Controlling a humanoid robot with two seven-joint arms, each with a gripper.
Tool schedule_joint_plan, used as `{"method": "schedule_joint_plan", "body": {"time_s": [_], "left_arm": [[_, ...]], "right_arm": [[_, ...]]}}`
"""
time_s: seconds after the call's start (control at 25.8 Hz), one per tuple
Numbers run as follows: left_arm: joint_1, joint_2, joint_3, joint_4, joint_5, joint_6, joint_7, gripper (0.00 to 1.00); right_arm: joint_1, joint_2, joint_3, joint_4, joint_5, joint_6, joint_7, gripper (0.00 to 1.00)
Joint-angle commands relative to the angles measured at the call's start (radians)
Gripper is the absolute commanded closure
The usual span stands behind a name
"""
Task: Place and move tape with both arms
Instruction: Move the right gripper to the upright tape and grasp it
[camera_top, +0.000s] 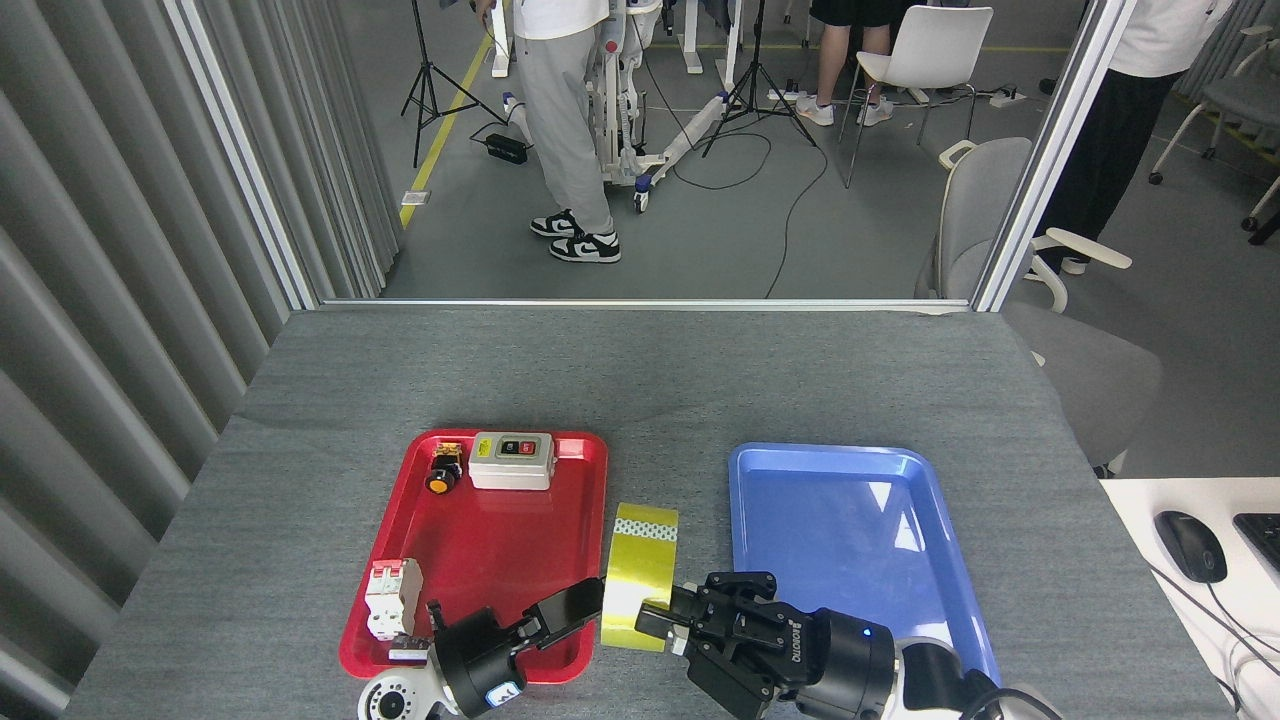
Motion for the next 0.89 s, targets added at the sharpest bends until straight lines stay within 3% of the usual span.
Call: {"method": "schedule_joint_plan", "body": {"time_s": [0.0, 0.08, 0.16, 0.19, 0.27, 0.31, 0.66, 0.85], "left_arm": [[-0.012, 0.000, 0.001, 0.024, -0.001, 0.006, 0.016, 1.00], [-0.023, 0.000, 0.001, 0.037, -0.001, 0.007, 0.022, 0.99], [-0.025, 0.002, 0.001, 0.037, 0.000, 0.006, 0.022, 0.77], [-0.025, 0.003, 0.003, 0.037, 0.000, 0.006, 0.022, 0.61], [-0.023, 0.015, 0.014, 0.038, 0.003, -0.002, 0.022, 0.07], [-0.021, 0.020, 0.021, 0.038, 0.003, -0.003, 0.021, 0.00], [-0.025, 0.037, 0.041, 0.052, 0.003, -0.034, 0.021, 0.00], [-0.037, 0.037, 0.041, 0.046, -0.010, -0.045, 0.027, 0.00]], "right_arm": [[-0.001, 0.002, 0.000, 0.001, 0.004, -0.002, -0.001, 0.79], [-0.001, 0.004, 0.000, 0.005, 0.010, -0.002, -0.002, 0.81], [-0.001, 0.005, 0.000, 0.008, 0.013, -0.002, -0.002, 0.83], [-0.001, 0.005, 0.000, 0.010, 0.013, -0.002, -0.002, 0.83], [-0.001, 0.007, 0.000, 0.014, 0.015, -0.002, -0.002, 0.83], [-0.001, 0.007, 0.000, 0.016, 0.013, -0.002, -0.002, 0.83], [-0.001, 0.010, 0.001, 0.018, 0.013, -0.002, -0.002, 0.83], [-0.003, 0.010, 0.012, 0.018, 0.015, -0.002, -0.004, 0.88]]}}
